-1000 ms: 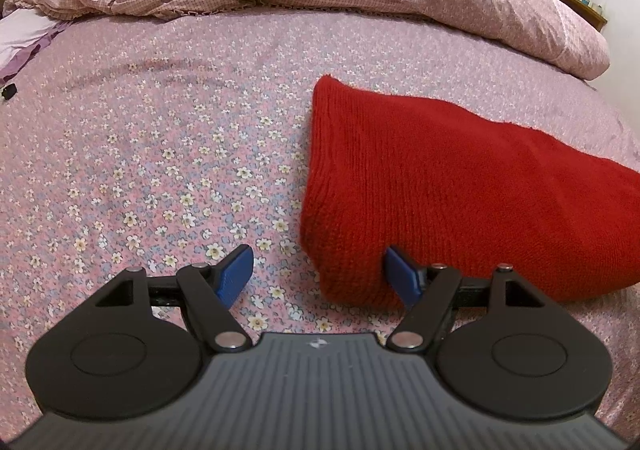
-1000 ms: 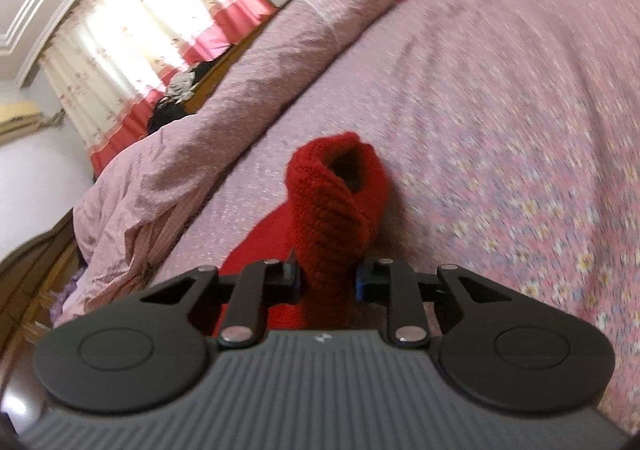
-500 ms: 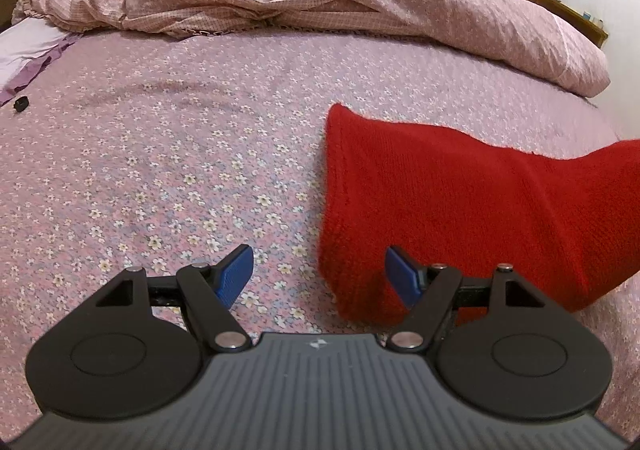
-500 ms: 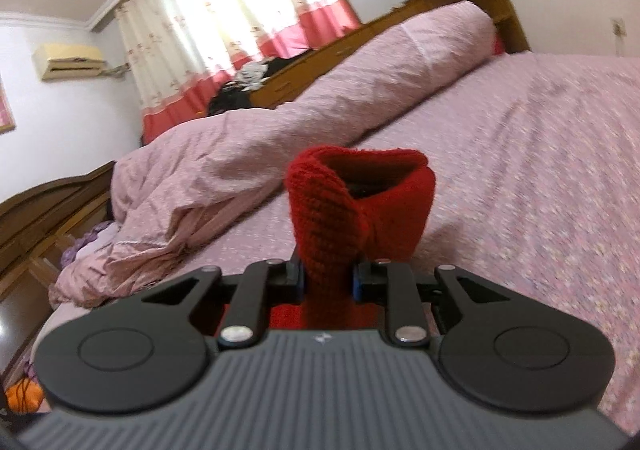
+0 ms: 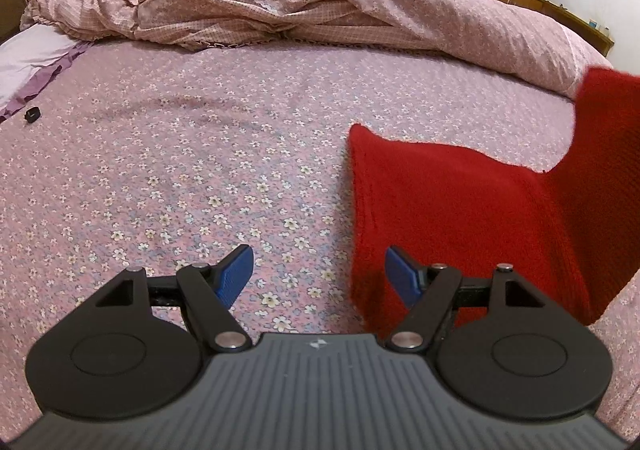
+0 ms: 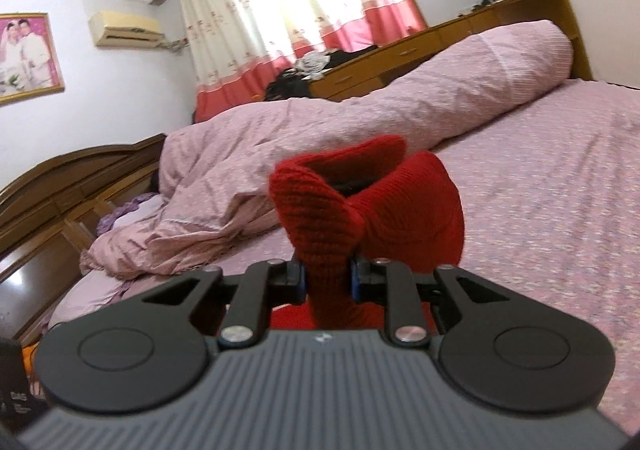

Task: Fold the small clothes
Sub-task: 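Lift the bundle end with the right gripper and fold it over, then lower the folded end onto the other half and open the right gripper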

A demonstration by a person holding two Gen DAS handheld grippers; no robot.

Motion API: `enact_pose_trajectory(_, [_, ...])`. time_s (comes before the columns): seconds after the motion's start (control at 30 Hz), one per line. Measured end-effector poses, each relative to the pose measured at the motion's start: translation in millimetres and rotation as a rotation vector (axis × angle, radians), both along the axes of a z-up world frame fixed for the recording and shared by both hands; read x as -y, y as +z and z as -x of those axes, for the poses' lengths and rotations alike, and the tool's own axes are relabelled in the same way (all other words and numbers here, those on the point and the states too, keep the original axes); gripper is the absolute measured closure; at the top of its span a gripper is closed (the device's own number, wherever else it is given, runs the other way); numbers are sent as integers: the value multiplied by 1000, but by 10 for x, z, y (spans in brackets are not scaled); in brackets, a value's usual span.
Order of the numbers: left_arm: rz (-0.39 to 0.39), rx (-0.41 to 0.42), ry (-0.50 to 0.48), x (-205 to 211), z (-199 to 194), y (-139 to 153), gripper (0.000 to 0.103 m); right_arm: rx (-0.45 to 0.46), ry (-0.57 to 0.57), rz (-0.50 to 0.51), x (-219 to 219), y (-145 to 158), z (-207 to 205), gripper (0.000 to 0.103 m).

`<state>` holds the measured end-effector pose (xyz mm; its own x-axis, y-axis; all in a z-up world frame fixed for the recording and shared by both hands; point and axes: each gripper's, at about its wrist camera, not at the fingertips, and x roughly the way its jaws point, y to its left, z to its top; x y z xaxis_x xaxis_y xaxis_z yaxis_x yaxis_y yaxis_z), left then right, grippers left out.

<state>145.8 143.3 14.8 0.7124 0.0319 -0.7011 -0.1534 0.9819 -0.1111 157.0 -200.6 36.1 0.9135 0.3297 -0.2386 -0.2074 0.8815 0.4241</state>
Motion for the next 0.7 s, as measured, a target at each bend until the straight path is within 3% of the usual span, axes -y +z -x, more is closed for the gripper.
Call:
enact_pose_trajectory(0.23, [1,-32,0,-58,-3,-79,26,-35,96,16,-336,-53,-130,81])
enact_pose_trajectory(0.53, [15,-31,3,-123,9,-106,26,-134,229,113,-785,-384,-187,81])
enact_pose_trajectory(0.7, [9,-25,14,-197,49,-85,26,-146,215,60,-815,-424,-196,81])
